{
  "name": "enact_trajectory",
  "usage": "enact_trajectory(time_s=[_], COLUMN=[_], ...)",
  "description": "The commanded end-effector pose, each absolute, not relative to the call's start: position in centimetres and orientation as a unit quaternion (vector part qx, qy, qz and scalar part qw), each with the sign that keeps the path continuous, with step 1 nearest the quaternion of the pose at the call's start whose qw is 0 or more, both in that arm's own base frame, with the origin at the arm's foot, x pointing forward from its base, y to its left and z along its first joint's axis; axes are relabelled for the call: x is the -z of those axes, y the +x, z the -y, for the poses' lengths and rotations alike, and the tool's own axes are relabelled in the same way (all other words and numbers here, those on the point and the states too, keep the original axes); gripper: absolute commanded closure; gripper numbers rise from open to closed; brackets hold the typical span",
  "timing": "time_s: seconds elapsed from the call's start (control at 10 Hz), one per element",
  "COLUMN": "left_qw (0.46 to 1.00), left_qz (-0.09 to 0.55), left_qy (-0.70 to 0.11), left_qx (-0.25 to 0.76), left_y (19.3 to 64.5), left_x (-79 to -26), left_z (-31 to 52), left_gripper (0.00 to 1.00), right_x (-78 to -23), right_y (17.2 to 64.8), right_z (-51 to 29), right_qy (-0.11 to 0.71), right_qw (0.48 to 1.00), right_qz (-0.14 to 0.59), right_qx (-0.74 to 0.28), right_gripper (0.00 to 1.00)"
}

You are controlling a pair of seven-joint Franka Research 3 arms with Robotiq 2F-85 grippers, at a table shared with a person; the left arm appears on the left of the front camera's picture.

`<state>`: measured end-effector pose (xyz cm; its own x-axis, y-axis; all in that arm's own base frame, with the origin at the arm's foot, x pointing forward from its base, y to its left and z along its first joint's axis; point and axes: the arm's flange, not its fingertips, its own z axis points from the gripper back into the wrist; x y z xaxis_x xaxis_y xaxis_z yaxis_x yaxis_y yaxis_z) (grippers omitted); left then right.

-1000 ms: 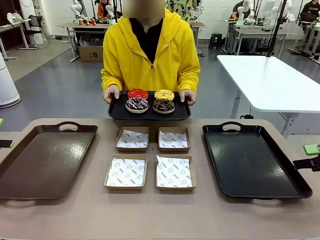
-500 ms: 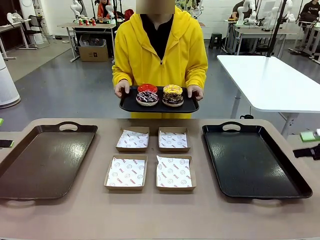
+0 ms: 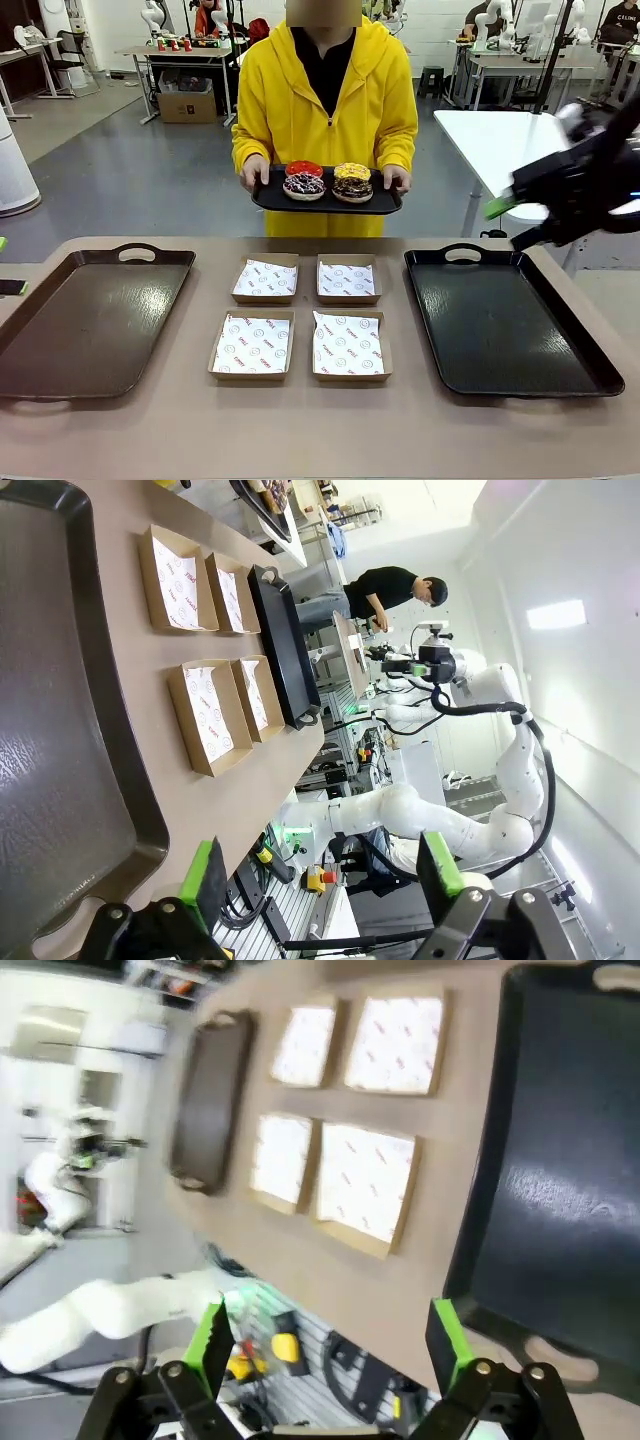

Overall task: Individually package the donuts and arrange them on the tray.
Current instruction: Pick up one Paper togo box.

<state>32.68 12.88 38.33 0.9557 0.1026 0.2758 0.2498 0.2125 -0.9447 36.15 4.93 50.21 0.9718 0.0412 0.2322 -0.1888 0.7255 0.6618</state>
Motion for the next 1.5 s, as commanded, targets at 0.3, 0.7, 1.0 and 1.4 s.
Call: enact_trajectory(time_s=[0.3,0.7,1.0,1.4], left_qw=[0.759,0.759,0.759,0.759], left_qz=[0.153,0.153,0.153,0.153], left_qy=[-0.631,-0.631,-0.631,-0.631], left_qx=[0.05,0.05,0.05,0.05], left_y=[32.6,32.6,32.6,32.6], left_x=[-38.5,-38.5,-38.5,-38.5], left_z=[-12.8,-12.8,-12.8,-12.8], left_gripper=[0.0,0.0,0.0,0.0], right_x=[-46.4,-43.6,-43.6,-43.6], right_y=[39.0,37.6,37.2,37.2], right_z=[-16.9,-20.7,-20.6,-20.6], right_qy=[0.17,0.092,0.102,0.102], right_qw=[0.983,0.992,0.99,0.99], right_qz=[0.046,0.06,0.054,0.054], right_qx=[-0.041,-0.065,-0.078,-0.078], right_gripper=[0.0,0.0,0.0,0.0])
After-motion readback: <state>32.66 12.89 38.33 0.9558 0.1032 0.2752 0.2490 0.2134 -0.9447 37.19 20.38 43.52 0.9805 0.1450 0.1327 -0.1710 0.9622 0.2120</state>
